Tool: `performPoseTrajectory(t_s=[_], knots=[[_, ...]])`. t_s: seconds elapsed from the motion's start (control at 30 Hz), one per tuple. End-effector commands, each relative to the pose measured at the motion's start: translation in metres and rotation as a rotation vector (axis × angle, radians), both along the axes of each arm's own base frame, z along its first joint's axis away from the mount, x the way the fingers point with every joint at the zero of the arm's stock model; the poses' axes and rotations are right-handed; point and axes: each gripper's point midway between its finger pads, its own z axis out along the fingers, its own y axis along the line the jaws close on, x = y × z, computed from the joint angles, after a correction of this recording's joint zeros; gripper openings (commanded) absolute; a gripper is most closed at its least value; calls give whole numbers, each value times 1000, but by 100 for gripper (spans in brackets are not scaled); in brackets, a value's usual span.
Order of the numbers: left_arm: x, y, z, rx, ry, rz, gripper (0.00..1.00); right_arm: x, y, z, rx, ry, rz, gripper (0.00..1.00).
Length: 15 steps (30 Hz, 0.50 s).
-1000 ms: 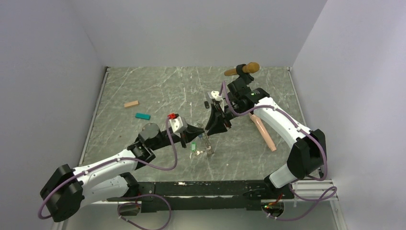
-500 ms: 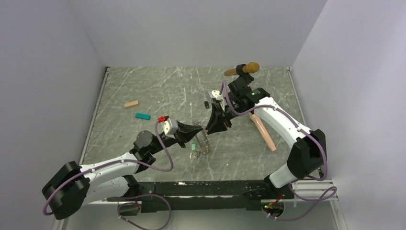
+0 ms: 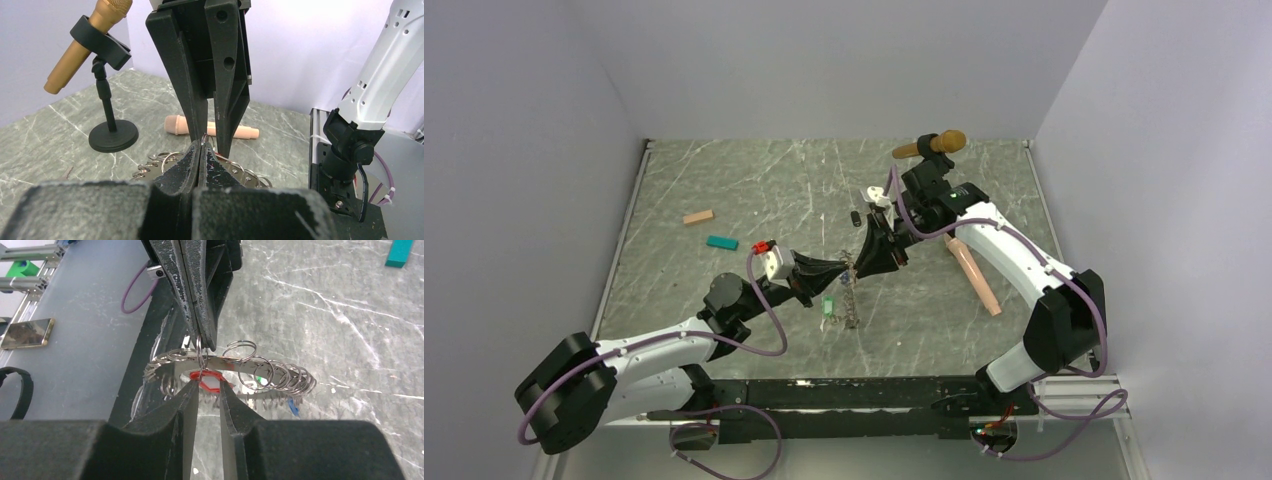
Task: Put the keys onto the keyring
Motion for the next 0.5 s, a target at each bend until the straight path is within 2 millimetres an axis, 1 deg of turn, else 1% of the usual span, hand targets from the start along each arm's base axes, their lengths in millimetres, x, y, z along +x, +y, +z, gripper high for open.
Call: performPoseTrajectory(t_s=[0.0,0.47], knots=[[-5,2,27,-77,-59,-12,0,1,1,22,74,-38,6,27],[-2,1,25,-44,-66,0,0,0,2,24,82,-27,5,29]])
